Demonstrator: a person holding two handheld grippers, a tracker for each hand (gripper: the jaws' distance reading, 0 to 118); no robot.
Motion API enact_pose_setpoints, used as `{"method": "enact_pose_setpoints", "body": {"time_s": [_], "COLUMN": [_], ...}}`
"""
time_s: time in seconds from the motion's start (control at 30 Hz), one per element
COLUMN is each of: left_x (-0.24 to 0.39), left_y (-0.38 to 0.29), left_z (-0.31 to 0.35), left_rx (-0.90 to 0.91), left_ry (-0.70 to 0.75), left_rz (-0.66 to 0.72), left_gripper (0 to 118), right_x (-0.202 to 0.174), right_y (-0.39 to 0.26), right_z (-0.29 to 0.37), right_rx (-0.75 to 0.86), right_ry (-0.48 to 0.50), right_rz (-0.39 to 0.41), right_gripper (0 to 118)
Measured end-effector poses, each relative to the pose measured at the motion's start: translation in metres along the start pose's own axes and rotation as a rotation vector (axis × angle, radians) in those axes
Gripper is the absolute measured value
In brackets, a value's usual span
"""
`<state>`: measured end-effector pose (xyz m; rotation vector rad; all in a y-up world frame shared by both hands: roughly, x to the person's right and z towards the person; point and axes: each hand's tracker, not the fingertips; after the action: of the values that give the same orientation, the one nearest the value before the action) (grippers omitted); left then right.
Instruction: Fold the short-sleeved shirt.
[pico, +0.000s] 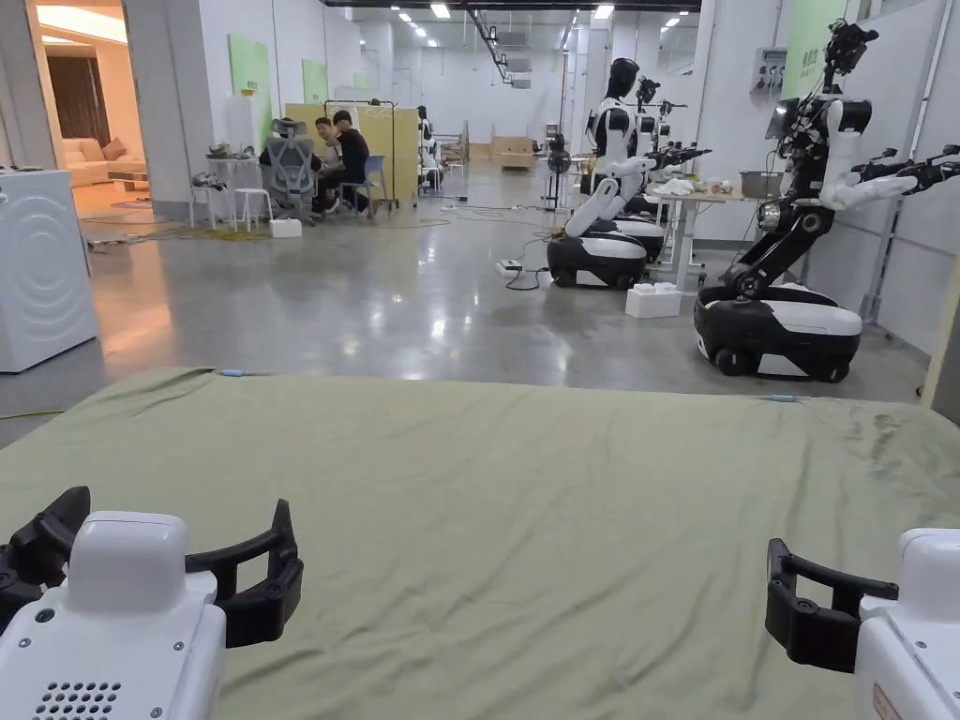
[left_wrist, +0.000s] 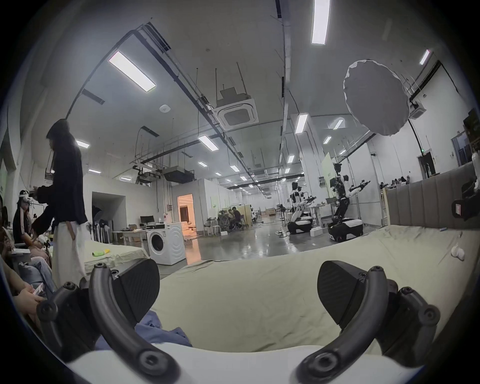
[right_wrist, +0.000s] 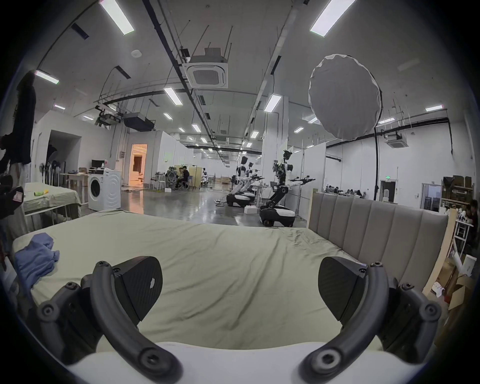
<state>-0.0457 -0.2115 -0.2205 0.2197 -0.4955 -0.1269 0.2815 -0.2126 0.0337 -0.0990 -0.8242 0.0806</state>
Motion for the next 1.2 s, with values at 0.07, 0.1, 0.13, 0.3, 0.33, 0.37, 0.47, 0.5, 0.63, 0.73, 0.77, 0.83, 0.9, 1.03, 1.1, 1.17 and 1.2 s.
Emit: {"method": "enact_pose_setpoints", "body": {"time_s": [0.07,0.1,0.13,0.3,0.33,0.37,0.47,0.5,0.63,0.73,0.77,0.83,0.9,1.03,1.1,1.17,1.2], "left_x": [0.002,0.002,0.002,0.003,0.003,0.003,0.005,0.005,0.007,0.006,0.005,0.004,0.002,-0.001,-0.002,-0.003,-0.003], "left_y": [-0.001,-0.001,-0.001,0.0,0.0,0.001,0.001,0.001,0.002,0.005,0.006,0.007,0.007,0.007,0.007,0.007,0.008], "left_z": [0.001,0.001,0.001,0.002,0.003,0.003,0.003,0.003,0.004,0.004,0.004,0.003,0.002,0.001,0.001,0.003,0.002], "left_rx": [0.007,0.009,0.009,0.004,0.006,0.006,-0.001,0.005,0.019,0.023,0.02,0.015,0.009,-0.025,-0.021,-0.011,-0.013], "left_ry": [0.002,0.005,0.004,0.002,-0.001,-0.006,-0.017,-0.017,-0.016,-0.012,-0.016,-0.012,-0.005,-0.019,-0.01,0.002,0.008], "left_rz": [-0.016,-0.02,-0.018,-0.008,-0.008,-0.007,-0.013,-0.019,-0.033,-0.028,-0.02,-0.014,-0.009,0.007,0.002,-0.006,-0.013], "left_gripper": [118,118,118,118,118,118,118,118,118,118,118,118,118,118,118,118,118], "right_x": [-0.002,-0.002,-0.002,-0.002,-0.002,-0.003,-0.003,-0.003,-0.001,-0.001,-0.001,-0.001,0.001,0.003,0.003,0.003,0.003], "right_y": [-0.002,-0.002,-0.001,0.001,0.001,0.001,0.0,0.0,0.002,0.003,0.003,0.005,0.008,0.008,0.008,0.008,0.008], "right_z": [0.001,0.002,0.002,0.002,0.002,0.002,0.003,0.003,0.002,0.003,0.004,0.006,0.007,0.006,0.006,0.006,0.006], "right_rx": [0.009,0.016,0.018,0.016,0.016,0.016,0.016,0.018,0.01,0.009,0.01,0.013,0.005,-0.015,-0.012,-0.02,-0.024], "right_ry": [0.002,-0.001,0.001,0.009,0.011,0.01,0.007,0.008,0.016,0.021,0.022,0.026,0.053,0.075,0.07,0.07,0.072], "right_rz": [0.013,0.017,0.018,0.007,0.007,0.01,0.017,0.016,0.006,0.005,0.005,0.007,0.001,-0.009,-0.009,-0.008,-0.011], "right_gripper": [118,118,118,118,118,118,118,118,118,118,118,118,118,118,118,118,118]}}
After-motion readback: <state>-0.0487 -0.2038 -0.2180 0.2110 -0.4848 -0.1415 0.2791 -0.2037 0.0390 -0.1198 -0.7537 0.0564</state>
